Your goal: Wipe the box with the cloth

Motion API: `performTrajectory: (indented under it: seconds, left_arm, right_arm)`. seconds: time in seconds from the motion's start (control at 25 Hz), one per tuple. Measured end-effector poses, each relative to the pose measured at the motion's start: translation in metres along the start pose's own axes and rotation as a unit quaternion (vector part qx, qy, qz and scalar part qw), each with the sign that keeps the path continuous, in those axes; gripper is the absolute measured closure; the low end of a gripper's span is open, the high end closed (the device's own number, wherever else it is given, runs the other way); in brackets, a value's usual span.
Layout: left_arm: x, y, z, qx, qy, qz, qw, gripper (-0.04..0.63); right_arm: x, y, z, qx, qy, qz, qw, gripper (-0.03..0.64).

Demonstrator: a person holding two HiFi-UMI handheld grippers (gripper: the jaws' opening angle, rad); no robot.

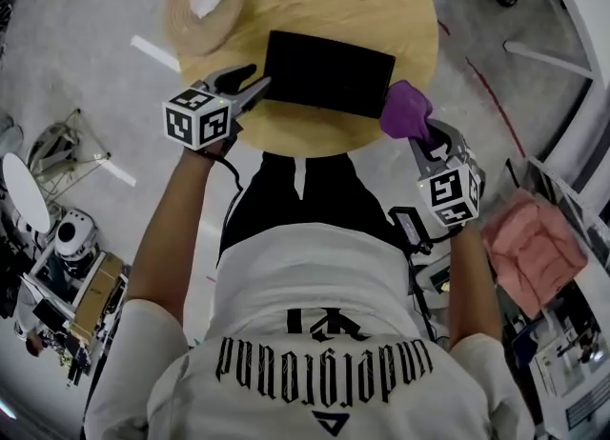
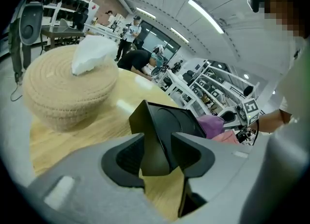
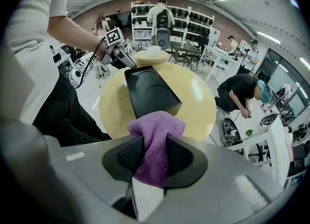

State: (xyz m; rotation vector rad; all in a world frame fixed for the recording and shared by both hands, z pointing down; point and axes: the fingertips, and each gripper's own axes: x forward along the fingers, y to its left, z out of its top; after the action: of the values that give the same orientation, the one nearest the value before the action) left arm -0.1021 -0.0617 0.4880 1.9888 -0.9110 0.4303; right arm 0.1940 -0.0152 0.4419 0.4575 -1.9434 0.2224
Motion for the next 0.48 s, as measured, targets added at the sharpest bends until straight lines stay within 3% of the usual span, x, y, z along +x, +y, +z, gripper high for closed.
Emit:
performTrajectory:
  seconds: [0.24, 0.48]
  left_arm:
    - [0.017, 0.001, -0.01, -0.027, -0.003, -0.041, 0.9988, 0.44]
    - [0.016, 0.003, -0.012, -0.028, -0.002, -0.051, 0.9983, 0.44]
  right_arm:
    - [0.031, 0.021, 0.033, -0.048, -0.034, 0.031, 0.998, 0.499]
    - [0.065, 0.037, 0.049, -0.114, -0.016, 0.034, 0.993, 0.5]
